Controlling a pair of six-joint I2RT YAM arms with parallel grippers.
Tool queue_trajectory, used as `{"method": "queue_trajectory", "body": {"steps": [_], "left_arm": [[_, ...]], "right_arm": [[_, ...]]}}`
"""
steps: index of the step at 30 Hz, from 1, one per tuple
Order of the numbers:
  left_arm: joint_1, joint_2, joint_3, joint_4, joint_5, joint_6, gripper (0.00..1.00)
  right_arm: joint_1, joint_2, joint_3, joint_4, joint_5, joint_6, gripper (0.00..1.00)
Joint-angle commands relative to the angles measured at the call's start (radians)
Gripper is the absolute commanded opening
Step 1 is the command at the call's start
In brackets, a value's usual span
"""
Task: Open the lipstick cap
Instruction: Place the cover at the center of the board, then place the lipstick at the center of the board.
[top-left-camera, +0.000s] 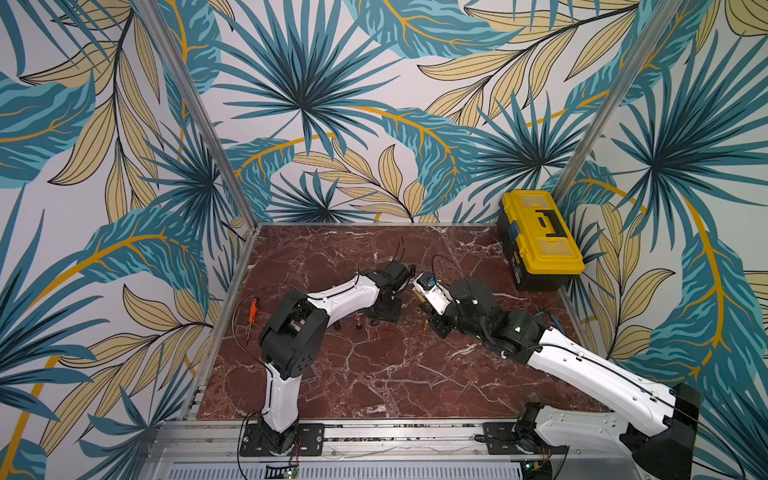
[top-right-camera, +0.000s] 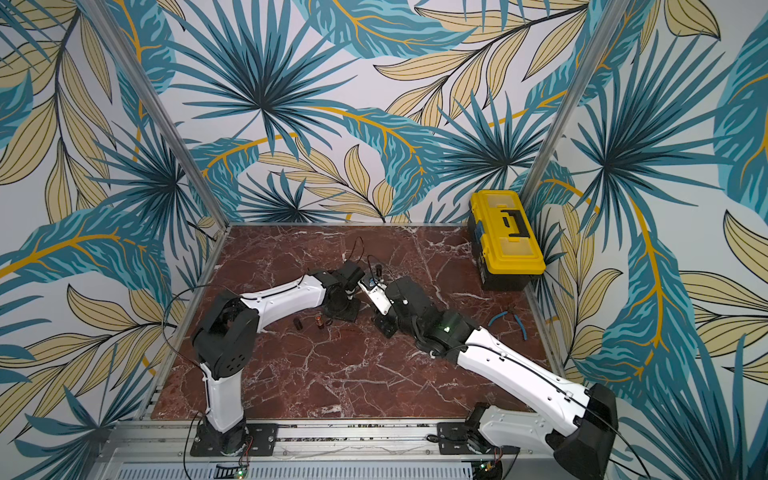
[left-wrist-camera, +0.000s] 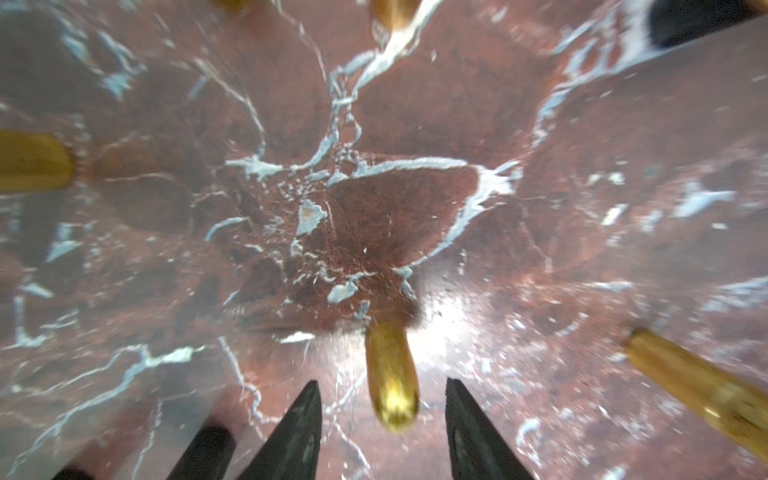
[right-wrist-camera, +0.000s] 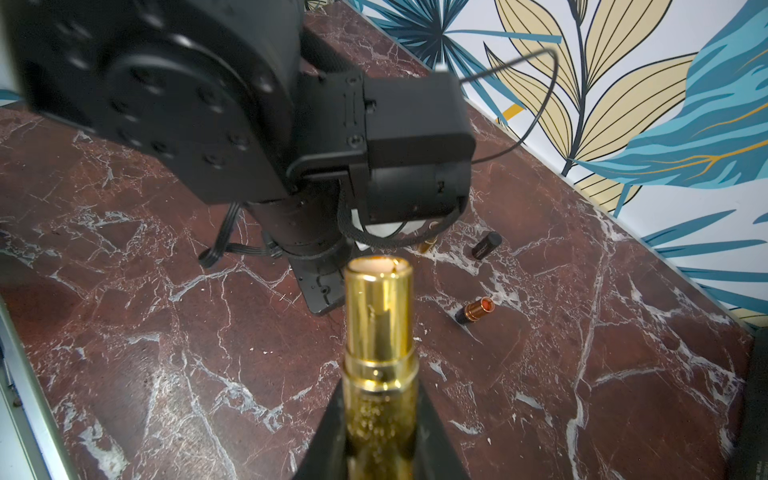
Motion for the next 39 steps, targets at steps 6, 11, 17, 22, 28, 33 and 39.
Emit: {"method": "queue_trajectory", "body": {"steps": [6,11,17,22,28,33,39], "left_arm": [[0.036,-0.218,0.051,-0.024,0.107,-0.049,0.51],[0.165,-0.347,0.055,-0.021,0.453,-0.113,0.54],[0.202,-0.425,0.057,-0.021,0.685,-0.137,0.59],[0.19,-0.426,0.051,-0.021,0.758,-0.137,0.59],[0.178,-0.404,0.043,-0.021,0.741,-0.126,0.58],[0.177,-0.393,0.041,-0.021,0.726,-0.116,0.56],[0.177,-0.38,0.046,-0.021,0.732,-0.11,0.47]], "right_arm": [[0.002,-0.015,-0.062,0.037,0.02,0.033,0.03],[0.002,-0.004,-0.091,0.088,0.0,0.051,0.03],[0.002,0.046,-0.083,0.126,-0.03,0.053,0.03],[0.002,0.095,-0.06,0.157,-0.056,0.05,0.03],[0.002,0.156,-0.005,0.156,-0.068,0.031,0.03],[0.003,0.175,0.015,0.157,-0.08,0.018,0.03],[0.002,0.186,0.025,0.162,-0.09,0.015,0.03]]}}
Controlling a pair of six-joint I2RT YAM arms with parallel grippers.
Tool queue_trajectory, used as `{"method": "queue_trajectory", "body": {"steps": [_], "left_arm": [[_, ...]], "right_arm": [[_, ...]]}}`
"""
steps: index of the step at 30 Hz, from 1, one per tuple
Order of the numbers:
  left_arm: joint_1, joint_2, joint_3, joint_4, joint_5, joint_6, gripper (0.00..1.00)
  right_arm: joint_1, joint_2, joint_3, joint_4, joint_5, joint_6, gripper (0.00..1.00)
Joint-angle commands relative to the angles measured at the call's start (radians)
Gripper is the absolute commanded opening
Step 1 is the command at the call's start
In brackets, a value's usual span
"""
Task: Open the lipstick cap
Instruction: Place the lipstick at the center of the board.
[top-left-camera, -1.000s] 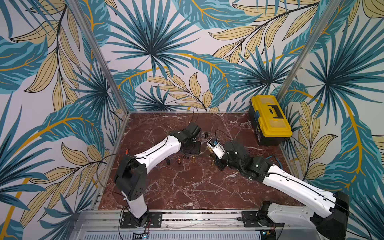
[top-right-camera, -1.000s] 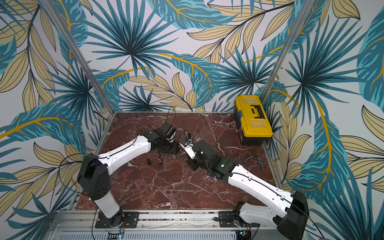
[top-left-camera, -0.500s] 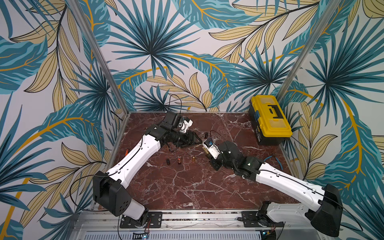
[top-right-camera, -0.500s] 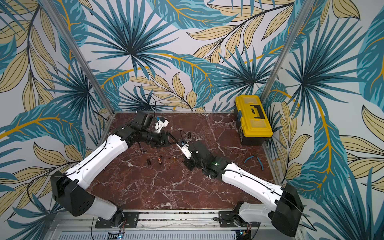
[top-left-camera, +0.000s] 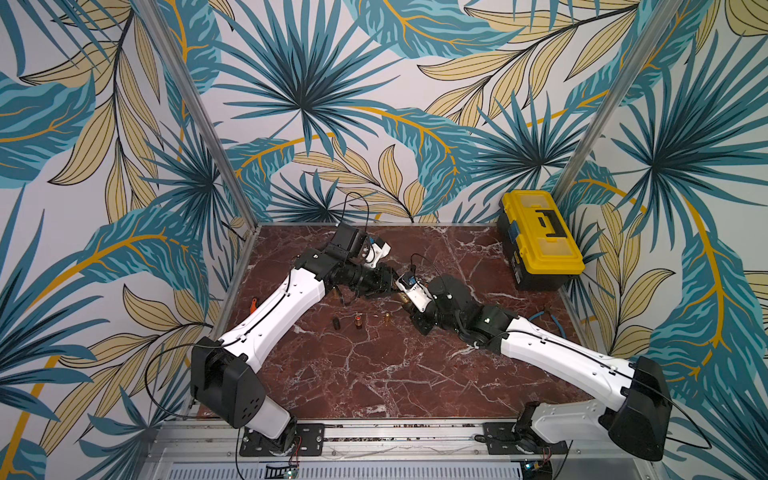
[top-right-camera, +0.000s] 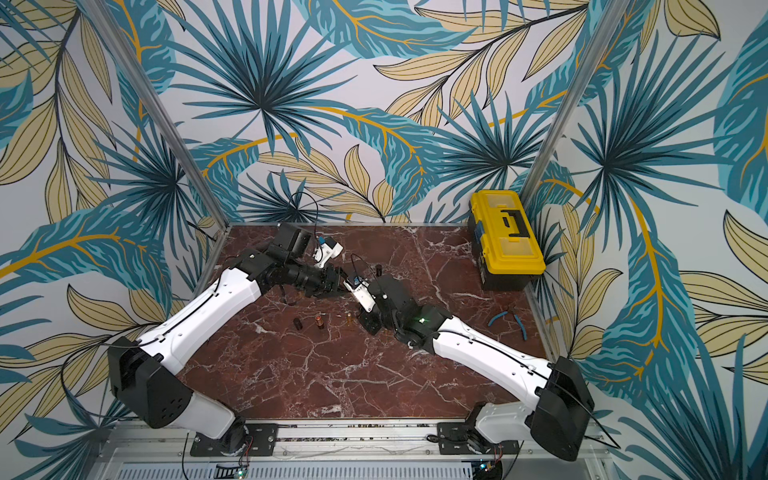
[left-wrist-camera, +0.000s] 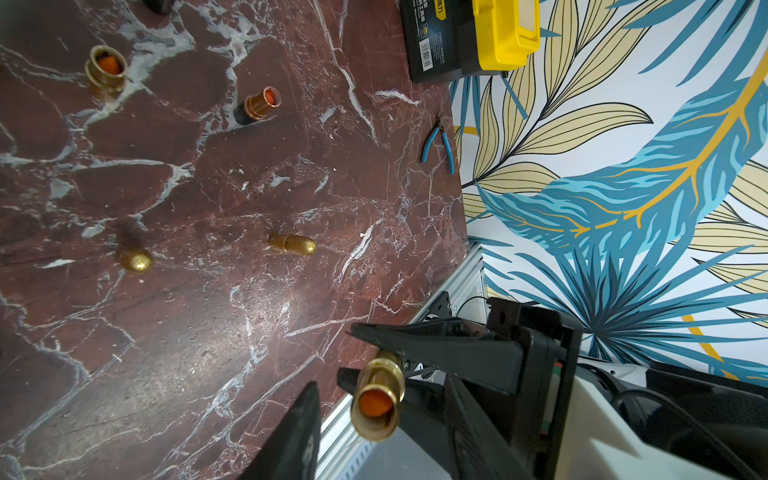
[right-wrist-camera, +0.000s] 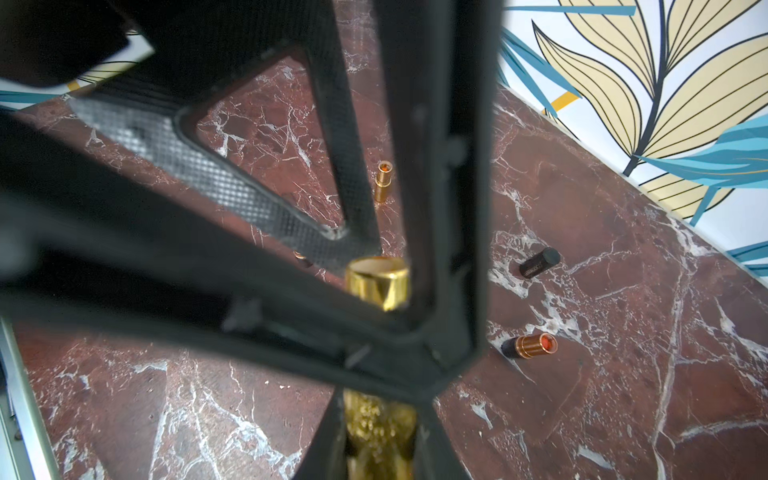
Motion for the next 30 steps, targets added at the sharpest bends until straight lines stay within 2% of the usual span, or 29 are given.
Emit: {"method": "queue_trajectory", "body": {"steps": [1,9,30], "left_arm": [[-0.003,0.017,0.009,0.0,0.01,0.014,0.45],[-0.005,0.023,-0.001,0.0,0.012,0.021,0.34],[-0.006,0.016,-0.03,-0.006,0.0,0.042,0.17]], "right_arm": [[0.002,0.014,0.019,0.019,-0.016,-0.01,0.03],[0.002,0.024,0.033,0.014,-0.018,-0.012,0.03],[0.002,0.042,0.056,-0.018,-0.015,-0.025,0.03]]}}
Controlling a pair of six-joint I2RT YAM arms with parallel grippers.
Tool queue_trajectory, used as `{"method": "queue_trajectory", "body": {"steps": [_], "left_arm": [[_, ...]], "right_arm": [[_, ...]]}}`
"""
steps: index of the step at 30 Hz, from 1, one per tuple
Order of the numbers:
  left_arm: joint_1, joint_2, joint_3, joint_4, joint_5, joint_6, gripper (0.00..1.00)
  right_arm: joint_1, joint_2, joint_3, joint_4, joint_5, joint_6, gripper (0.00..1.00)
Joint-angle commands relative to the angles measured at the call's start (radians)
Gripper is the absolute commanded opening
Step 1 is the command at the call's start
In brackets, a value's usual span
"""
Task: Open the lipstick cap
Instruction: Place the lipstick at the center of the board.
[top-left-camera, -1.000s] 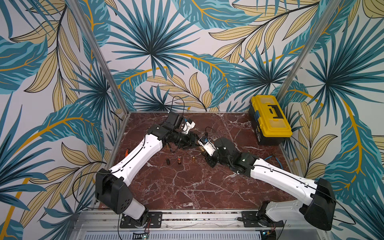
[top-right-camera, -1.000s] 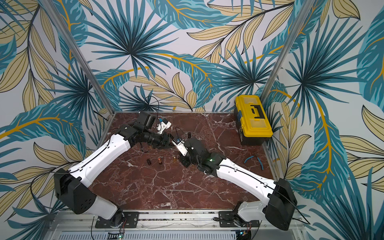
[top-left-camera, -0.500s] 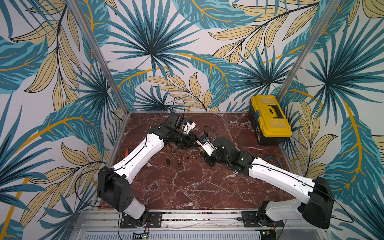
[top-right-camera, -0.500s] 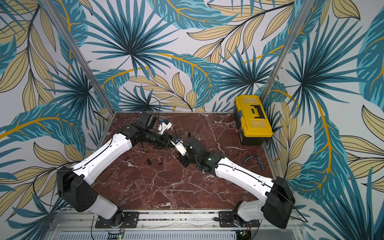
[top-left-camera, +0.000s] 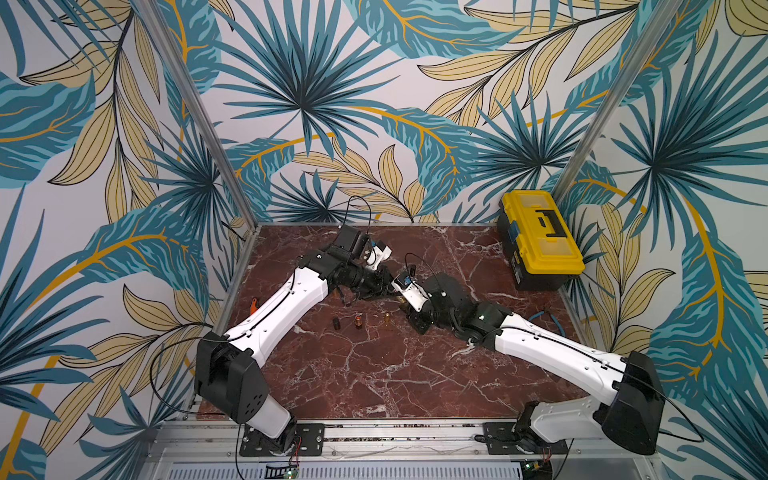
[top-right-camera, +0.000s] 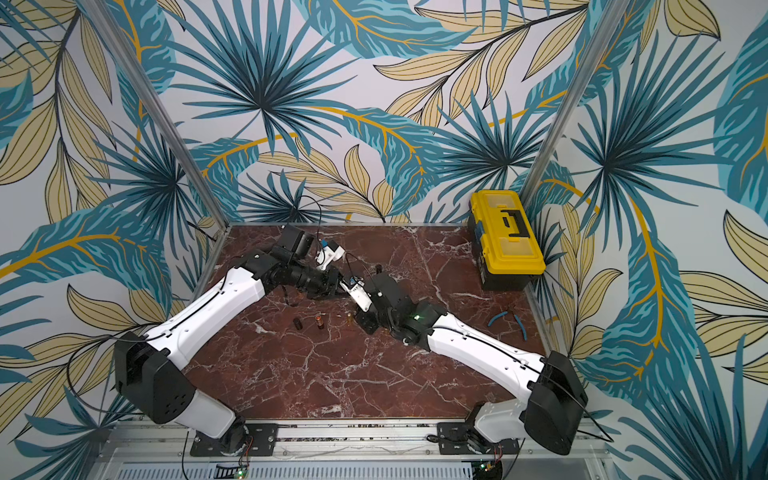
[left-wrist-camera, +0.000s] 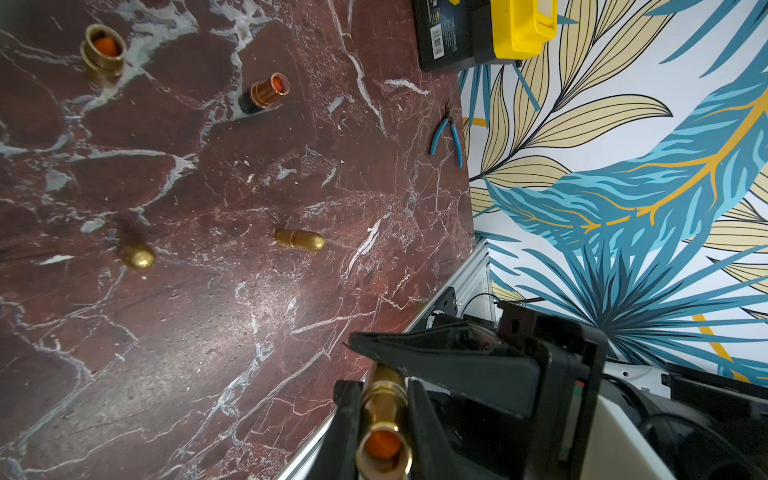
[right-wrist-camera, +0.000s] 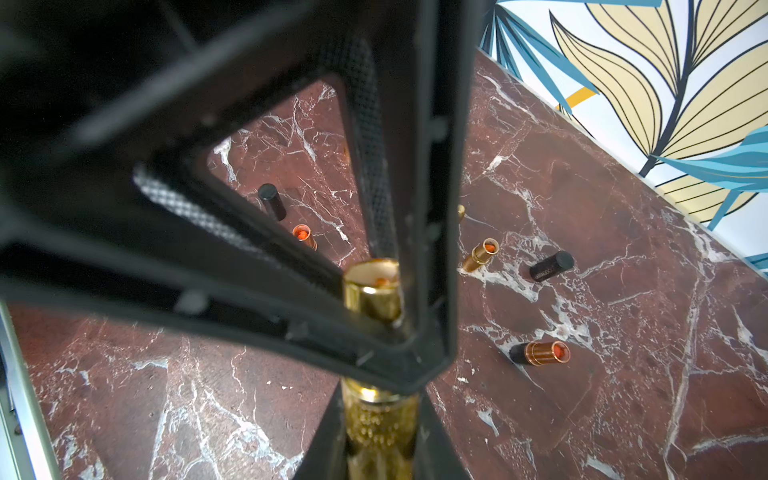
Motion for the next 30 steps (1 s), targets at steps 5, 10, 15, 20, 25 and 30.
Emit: {"method": "queue_trajectory", "body": {"steps": [5,10,15,20,25,30], "left_arm": [[-0.003,-0.008,-0.012,-0.011,-0.009,0.027,0.14],[-0.001,-0.011,-0.007,-0.017,-0.045,0.036,0.14],[0.021,0.009,0.044,-0.024,-0.107,0.054,0.14],[0.017,0.053,0.093,-0.024,-0.206,0.073,0.14],[-0.046,0.12,0.127,-0.024,-0.445,0.139,0.14],[-0.13,0.23,0.143,-0.021,-0.56,0.178,0.13]], "right_arm": [[0.002,0.003,0.03,-0.014,0.008,-0.013,0.08],[0.002,-0.001,0.034,-0.029,0.065,-0.006,0.39],[0.002,-0.05,0.007,-0.061,0.107,0.003,0.43],[0.001,-0.128,-0.041,-0.087,0.159,0.036,0.44],[0.001,-0.251,-0.071,-0.111,0.213,0.06,0.45],[0.001,-0.342,-0.067,-0.136,0.298,0.075,0.47]]}}
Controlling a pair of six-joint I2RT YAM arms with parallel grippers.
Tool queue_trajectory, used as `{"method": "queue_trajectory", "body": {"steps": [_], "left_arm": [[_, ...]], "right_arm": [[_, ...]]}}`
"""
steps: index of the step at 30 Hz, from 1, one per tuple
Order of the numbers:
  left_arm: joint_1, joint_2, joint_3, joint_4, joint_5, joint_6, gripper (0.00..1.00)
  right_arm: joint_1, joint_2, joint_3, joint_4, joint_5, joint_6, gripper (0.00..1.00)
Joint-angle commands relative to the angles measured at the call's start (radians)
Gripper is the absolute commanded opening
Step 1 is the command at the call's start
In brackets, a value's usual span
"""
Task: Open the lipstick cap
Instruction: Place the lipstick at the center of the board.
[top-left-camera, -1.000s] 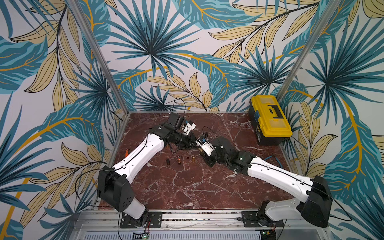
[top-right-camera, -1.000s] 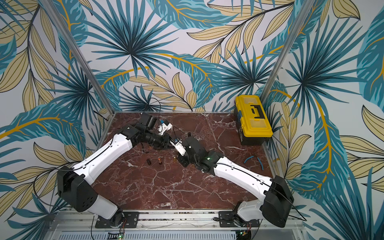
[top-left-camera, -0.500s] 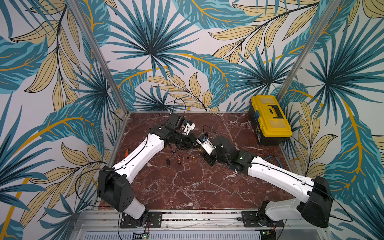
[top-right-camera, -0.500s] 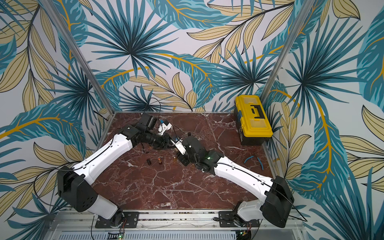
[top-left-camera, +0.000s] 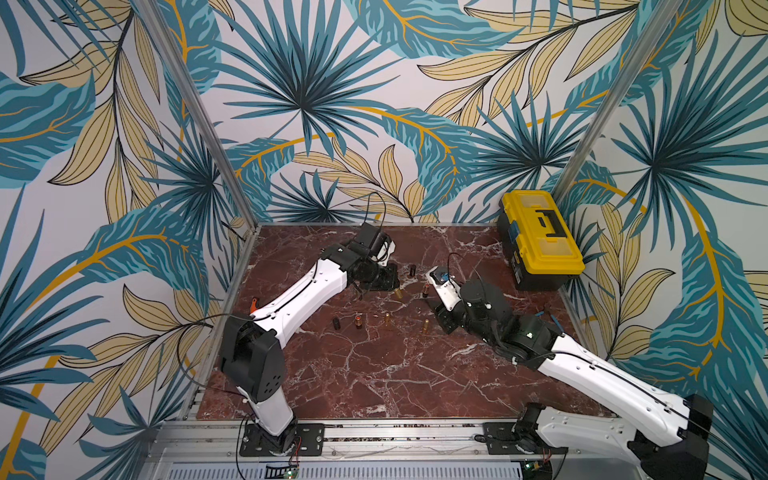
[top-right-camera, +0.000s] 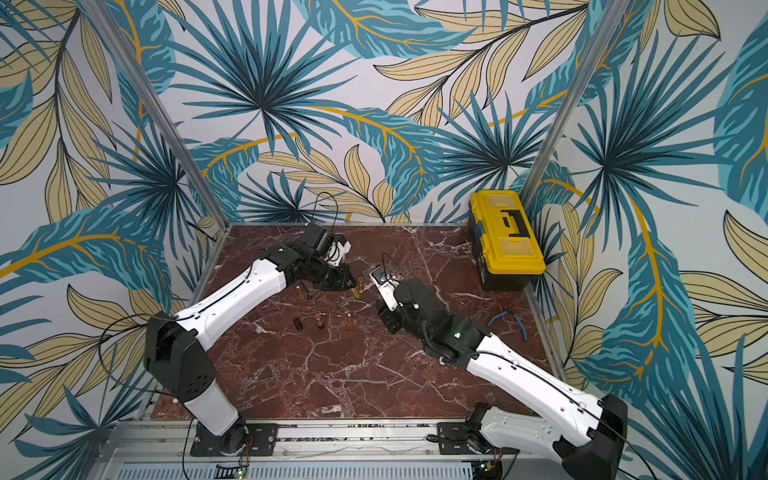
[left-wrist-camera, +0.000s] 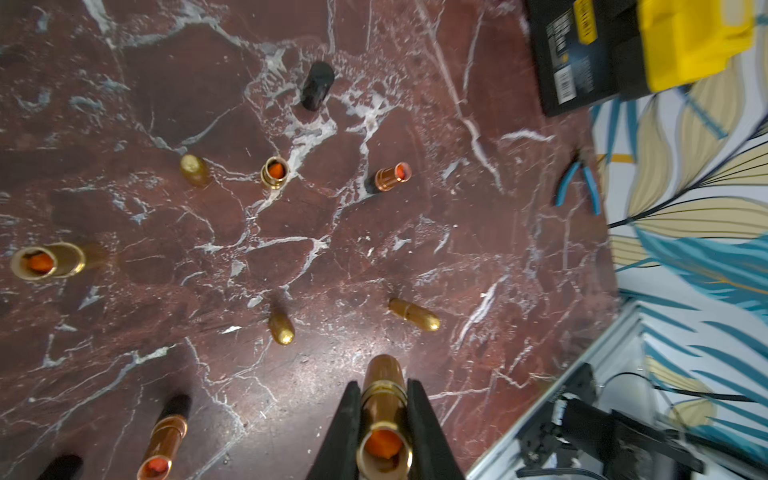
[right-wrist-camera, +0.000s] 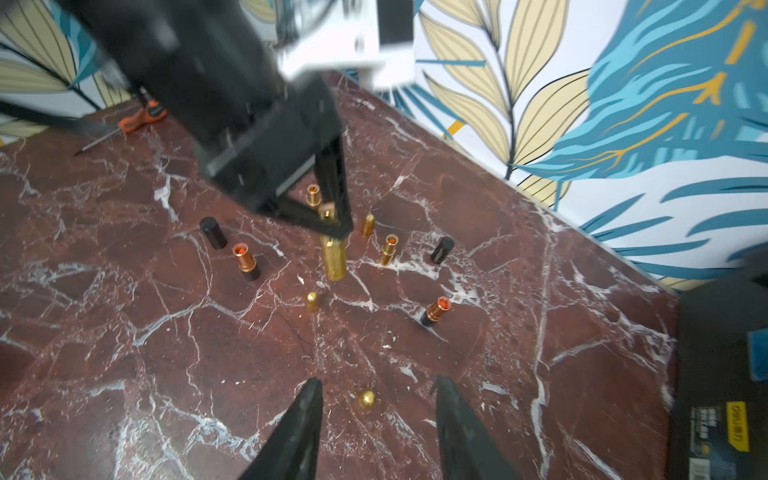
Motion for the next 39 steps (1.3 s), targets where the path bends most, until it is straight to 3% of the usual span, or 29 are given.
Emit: {"method": "queue_trajectory", "body": {"steps": [1,8,25,39], "left_arm": [[-0.059,0.073,0.027,-0.004,-0.154,0.066,0.13],[-0.135,0.163,0.017,0.032,-0.291,0.093,0.12],[-0.182,0.171,-0.153,0.252,-0.367,0.119,0.12],[-0.198,0.181,-0.213,0.276,-0.398,0.125,0.14]], "right_arm": [[0.001,-0.048,-0.021,-0.03,0.091,0.031,0.48],[0.0,-0.08,-0.058,0.008,0.128,0.034,0.49],[0.001,-0.034,-0.067,0.024,0.102,0.023,0.49],[0.001,-0.014,-0.065,0.025,0.1,0.012,0.49]]}}
